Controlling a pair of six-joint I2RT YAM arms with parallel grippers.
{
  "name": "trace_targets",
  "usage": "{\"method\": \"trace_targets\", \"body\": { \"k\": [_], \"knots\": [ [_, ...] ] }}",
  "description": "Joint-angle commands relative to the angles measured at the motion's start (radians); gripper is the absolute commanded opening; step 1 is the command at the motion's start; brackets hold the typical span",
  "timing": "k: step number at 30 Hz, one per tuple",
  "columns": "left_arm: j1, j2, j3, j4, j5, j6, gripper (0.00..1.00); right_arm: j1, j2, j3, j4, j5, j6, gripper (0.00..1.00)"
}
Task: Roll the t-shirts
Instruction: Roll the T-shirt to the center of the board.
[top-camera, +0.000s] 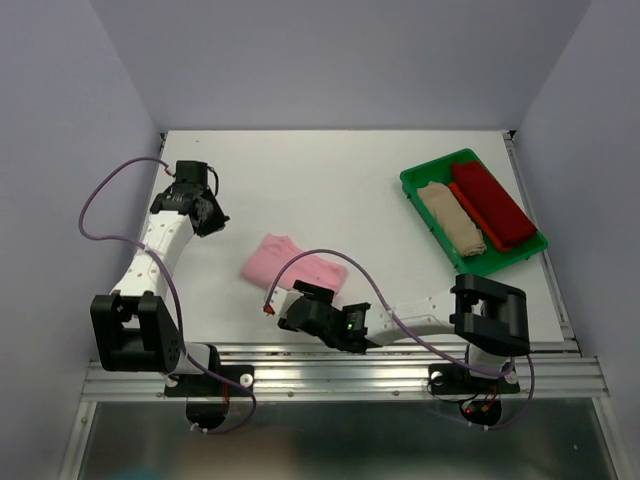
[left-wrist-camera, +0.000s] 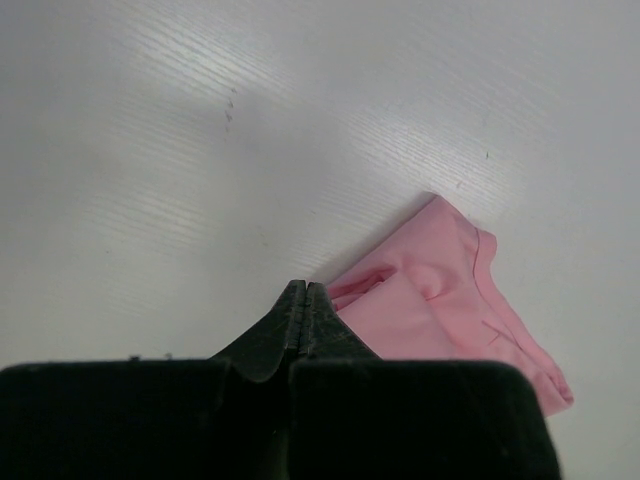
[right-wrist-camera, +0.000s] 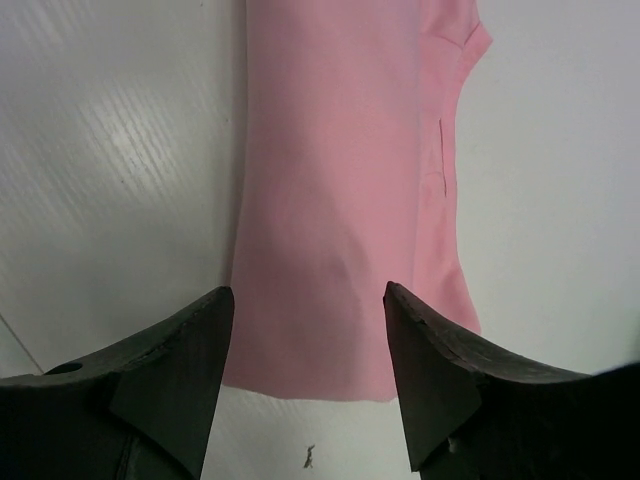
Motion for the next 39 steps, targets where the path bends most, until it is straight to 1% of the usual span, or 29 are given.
{"method": "trace_targets", "body": {
  "k": [1, 6, 10, 13, 15, 16, 17, 19, 20, 22, 23, 24, 25, 26, 28, 31, 32, 34, 35, 38, 39],
  "knots": [
    [0.008, -0.034, -0.016, -0.006, -0.010, 0.019, 0.00, 0.007, 0.028, 0.003, 0.147, 0.029, -0.092, 0.68],
    [0.014, -0.040, -0.029, 0.003, -0.004, 0.019, 0.00, 0.007, 0.071, 0.003, 0.184, 0.007, -0.101, 0.73],
    [0.015, -0.041, -0.042, 0.012, 0.008, 0.019, 0.00, 0.007, 0.137, -0.006, 0.242, 0.033, -0.104, 0.74],
    [0.015, -0.046, -0.051, 0.017, 0.016, 0.019, 0.00, 0.007, 0.187, -0.015, 0.294, 0.062, -0.103, 0.73],
    [0.015, -0.050, -0.059, 0.020, 0.020, 0.019, 0.00, 0.007, 0.192, -0.026, 0.345, 0.078, -0.097, 0.68],
    [0.015, -0.053, -0.062, 0.022, 0.022, 0.019, 0.00, 0.007, 0.189, -0.033, 0.363, 0.079, -0.095, 0.64],
    [0.017, -0.055, -0.063, 0.023, 0.023, 0.017, 0.00, 0.007, 0.190, -0.041, 0.377, 0.088, -0.095, 0.53],
    [0.017, -0.058, -0.068, 0.025, 0.026, 0.017, 0.00, 0.007, 0.196, -0.038, 0.396, 0.093, -0.090, 0.42],
    [0.017, -0.061, -0.071, 0.026, 0.029, 0.016, 0.00, -0.003, 0.197, -0.035, 0.402, 0.093, -0.087, 0.32],
    [0.017, -0.063, -0.071, 0.026, 0.029, 0.016, 0.00, -0.003, 0.193, -0.030, 0.405, 0.087, -0.084, 0.22],
    [0.017, -0.063, -0.072, 0.025, 0.029, 0.017, 0.00, -0.014, 0.192, -0.027, 0.404, 0.081, -0.081, 0.12],
    [0.017, -0.064, -0.072, 0.025, 0.029, 0.017, 0.00, -0.014, 0.189, -0.024, 0.404, 0.073, -0.078, 0.09],
    [0.017, -0.067, -0.071, 0.025, 0.029, 0.019, 0.00, -0.025, 0.184, -0.023, 0.404, 0.064, -0.074, 0.03],
    [0.018, -0.069, -0.071, 0.023, 0.028, 0.020, 0.00, -0.034, 0.169, -0.026, 0.401, 0.038, -0.063, 0.01],
    [0.017, -0.070, -0.068, 0.020, 0.028, 0.020, 0.00, -0.049, 0.141, -0.024, 0.375, -0.008, -0.034, 0.01],
    [0.020, -0.078, -0.063, 0.017, 0.022, 0.025, 0.00, -0.100, 0.075, -0.007, 0.300, -0.137, 0.057, 0.01],
    [0.020, -0.080, -0.063, 0.017, 0.023, 0.026, 0.00, -0.115, 0.062, 0.000, 0.278, -0.205, 0.077, 0.01],
    [0.023, -0.084, -0.062, 0.015, 0.023, 0.026, 0.00, -0.147, 0.037, 0.037, 0.197, -0.285, 0.136, 0.01],
    [0.023, -0.084, -0.060, 0.015, 0.023, 0.028, 0.00, -0.173, 0.031, 0.045, 0.183, -0.362, 0.152, 0.01],
    [0.024, -0.086, -0.057, 0.015, 0.028, 0.029, 0.00, -0.213, 0.022, 0.089, 0.106, -0.482, 0.213, 0.01],
    [0.024, -0.084, -0.057, 0.015, 0.031, 0.031, 0.00, -0.239, 0.022, 0.100, 0.080, -0.561, 0.230, 0.01]
  ]
}}
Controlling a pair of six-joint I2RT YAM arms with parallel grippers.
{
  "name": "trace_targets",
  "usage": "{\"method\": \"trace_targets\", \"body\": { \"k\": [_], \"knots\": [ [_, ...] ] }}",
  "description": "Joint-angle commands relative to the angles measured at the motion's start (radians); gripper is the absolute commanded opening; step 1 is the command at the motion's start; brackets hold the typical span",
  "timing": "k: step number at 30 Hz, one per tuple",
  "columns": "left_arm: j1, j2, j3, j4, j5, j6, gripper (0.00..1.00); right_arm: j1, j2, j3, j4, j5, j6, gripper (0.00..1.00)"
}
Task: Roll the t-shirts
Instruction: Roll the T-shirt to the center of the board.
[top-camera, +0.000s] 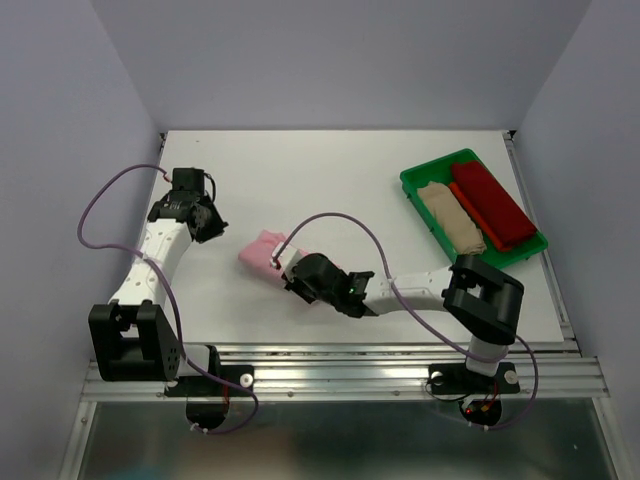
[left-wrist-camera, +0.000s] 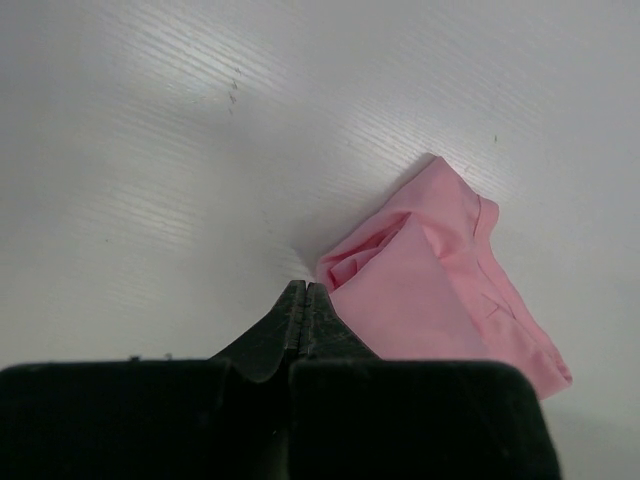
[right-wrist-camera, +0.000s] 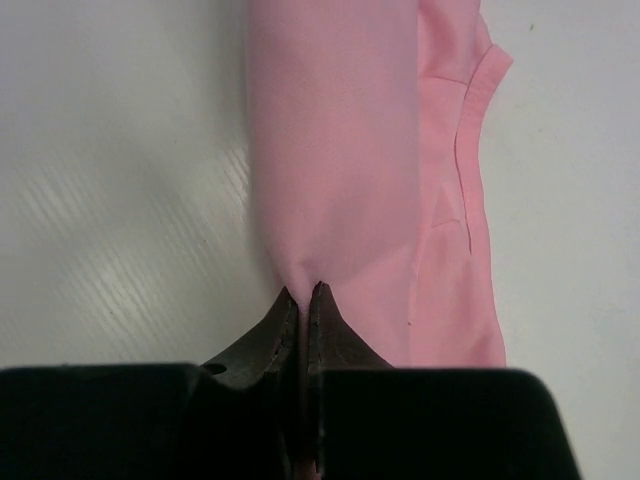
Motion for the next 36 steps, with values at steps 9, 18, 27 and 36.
{"method": "trace_targets", "body": {
  "k": [9, 18, 27, 36],
  "knots": [
    [0.007, -0.035, 0.002, -0.002, 0.009, 0.025, 0.00, -0.171, 0.012, 0.128, -0.119, -0.649, 0.296, 0.01],
    [0.007, -0.042, -0.005, -0.002, 0.011, 0.031, 0.00, -0.275, 0.086, 0.165, -0.107, -0.944, 0.429, 0.01],
    [0.006, -0.068, -0.030, -0.007, 0.052, 0.042, 0.00, -0.367, 0.152, 0.146, -0.002, -1.132, 0.596, 0.01],
    [-0.011, -0.090, -0.047, -0.007, 0.080, 0.039, 0.00, -0.424, 0.176, 0.085, 0.154, -1.232, 0.747, 0.01]
  ]
}}
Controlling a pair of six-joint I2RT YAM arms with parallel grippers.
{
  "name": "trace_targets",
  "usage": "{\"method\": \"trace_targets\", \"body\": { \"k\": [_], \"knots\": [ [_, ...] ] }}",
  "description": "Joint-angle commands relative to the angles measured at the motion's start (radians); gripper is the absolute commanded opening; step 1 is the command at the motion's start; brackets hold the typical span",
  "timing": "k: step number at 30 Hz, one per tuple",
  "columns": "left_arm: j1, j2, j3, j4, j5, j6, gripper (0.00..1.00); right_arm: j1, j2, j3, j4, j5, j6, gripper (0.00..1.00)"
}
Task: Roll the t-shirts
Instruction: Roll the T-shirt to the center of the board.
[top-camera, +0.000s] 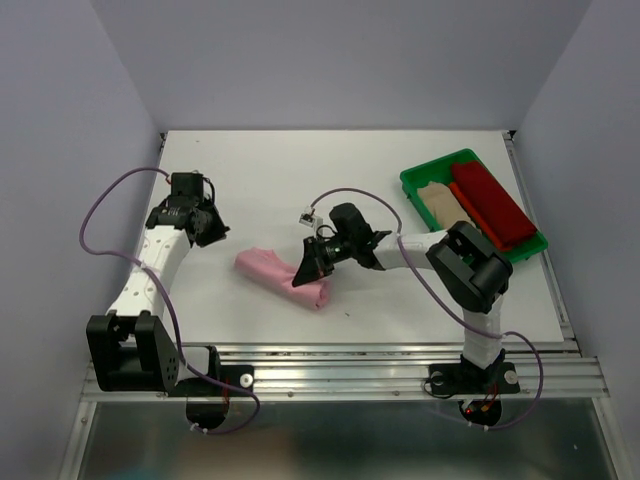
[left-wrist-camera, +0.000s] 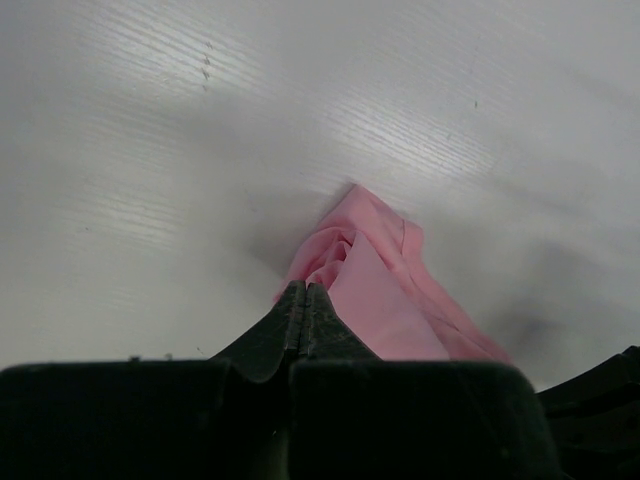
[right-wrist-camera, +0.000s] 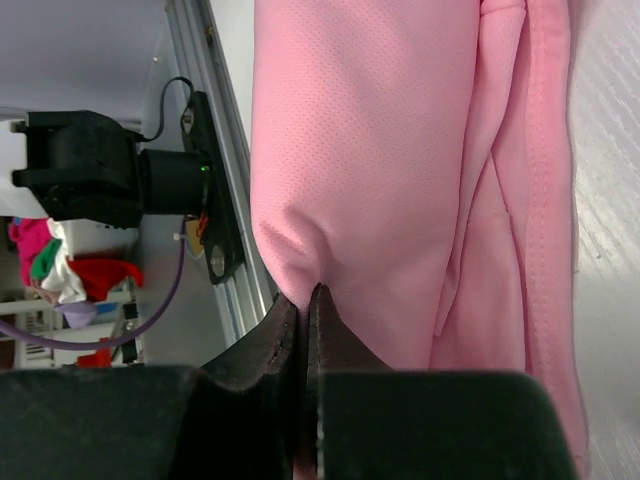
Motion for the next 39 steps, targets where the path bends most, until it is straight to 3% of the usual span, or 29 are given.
{"method": "trace_targets", "body": {
  "k": [1, 12, 21, 39],
  "knots": [
    [-0.016, -0.037, -0.017, 0.000, 0.021, 0.011, 0.00, -0.019, 0.025, -0.025, 0.147, -0.088, 0.114, 0.01],
    [-0.165, -0.028, -0.073, -0.032, -0.021, -0.015, 0.00, -0.076, 0.085, -0.077, 0.265, -0.139, 0.240, 0.01],
    [-0.210, -0.046, -0.099, -0.074, -0.070, -0.007, 0.00, -0.103, 0.110, -0.122, 0.415, -0.162, 0.358, 0.01],
    [-0.282, 0.098, -0.072, 0.084, 0.070, -0.004, 0.00, -0.133, 0.170, -0.164, 0.586, -0.190, 0.490, 0.01]
  ]
}}
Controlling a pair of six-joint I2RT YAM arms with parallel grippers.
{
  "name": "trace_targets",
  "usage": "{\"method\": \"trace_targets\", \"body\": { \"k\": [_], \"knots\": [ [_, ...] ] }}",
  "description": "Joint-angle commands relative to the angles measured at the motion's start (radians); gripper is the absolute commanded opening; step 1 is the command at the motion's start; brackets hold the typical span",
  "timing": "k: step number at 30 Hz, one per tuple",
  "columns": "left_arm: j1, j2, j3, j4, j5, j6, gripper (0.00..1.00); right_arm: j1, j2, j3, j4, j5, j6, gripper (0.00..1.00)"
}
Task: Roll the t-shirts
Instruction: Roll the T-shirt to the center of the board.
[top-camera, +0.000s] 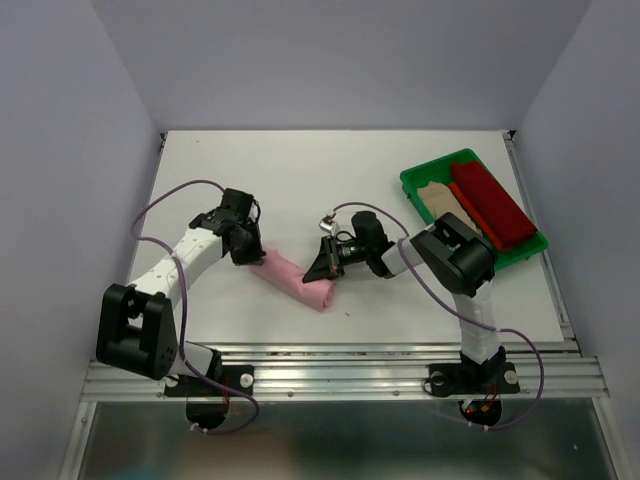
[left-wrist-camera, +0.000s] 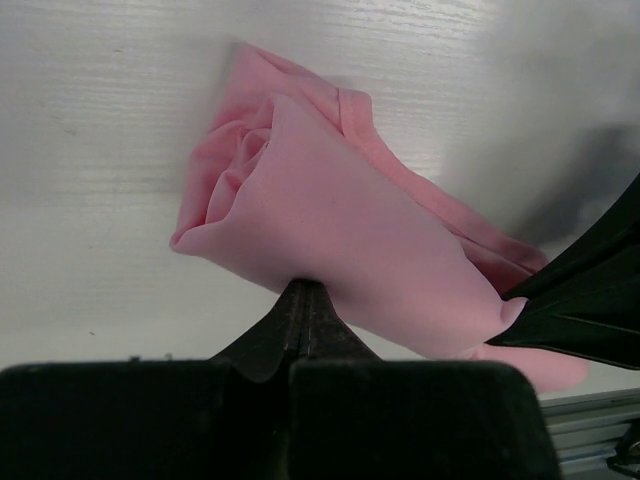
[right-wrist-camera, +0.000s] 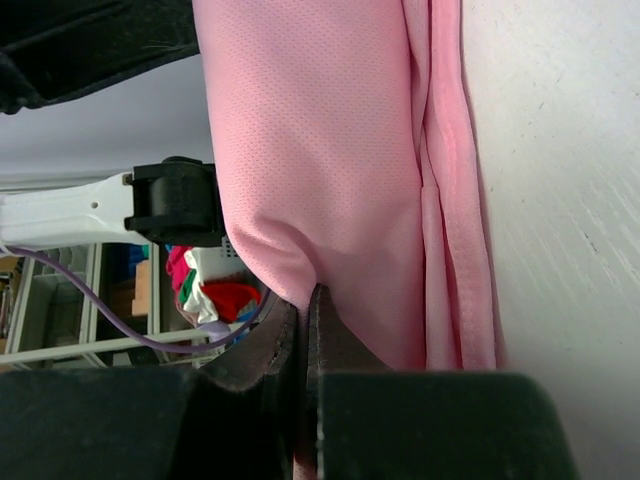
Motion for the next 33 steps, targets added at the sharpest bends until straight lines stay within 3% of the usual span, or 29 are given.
{"method": "trace_targets", "body": {
  "k": [1, 15, 17, 18, 19, 20, 22, 23, 24, 27, 31, 32, 33],
  "knots": [
    [-0.006, 0.054, 0.052, 0.066, 0.026, 0.003, 0.00, -0.017, 0.010, -0.014, 0.077, -0.015, 0.021, 0.01],
    [-0.009, 0.209, 0.085, 0.152, 0.014, -0.010, 0.00, -0.027, -0.033, -0.040, 0.068, 0.011, 0.005, 0.01],
    [-0.009, 0.235, 0.081, 0.166, 0.017, -0.014, 0.00, -0.027, -0.051, -0.050, 0.056, 0.022, -0.002, 0.08],
    [-0.009, 0.251, 0.081, 0.170, 0.022, -0.016, 0.00, -0.027, -0.076, -0.053, 0.027, 0.037, -0.010, 0.16],
    [-0.009, 0.258, 0.083, 0.173, 0.023, -0.019, 0.00, -0.027, -0.091, -0.052, -0.010, 0.049, -0.048, 0.20],
    [-0.009, 0.264, 0.084, 0.175, 0.023, -0.019, 0.00, -0.027, -0.110, -0.046, -0.060, 0.066, -0.085, 0.35],
    [-0.009, 0.269, 0.086, 0.176, 0.023, -0.020, 0.00, -0.027, -0.186, -0.021, -0.291, 0.151, -0.239, 0.48],
    [-0.009, 0.269, 0.086, 0.178, 0.023, -0.022, 0.00, -0.027, -0.214, -0.003, -0.352, 0.185, -0.278, 0.58],
    [-0.009, 0.269, 0.084, 0.178, 0.022, -0.020, 0.00, -0.027, -0.240, 0.000, -0.398, 0.213, -0.307, 0.62],
    [-0.009, 0.270, 0.091, 0.176, 0.023, -0.020, 0.00, -0.027, -0.329, 0.043, -0.635, 0.381, -0.438, 0.66],
    [-0.009, 0.270, 0.095, 0.175, 0.026, -0.020, 0.00, -0.007, -0.433, 0.069, -0.824, 0.596, -0.518, 0.66],
    [-0.009, 0.269, 0.097, 0.175, 0.028, -0.020, 0.00, 0.010, -0.455, 0.077, -0.857, 0.647, -0.536, 0.66],
    [-0.009, 0.269, 0.097, 0.173, 0.028, -0.020, 0.00, 0.036, -0.493, 0.088, -0.892, 0.701, -0.556, 0.58]
  ]
}}
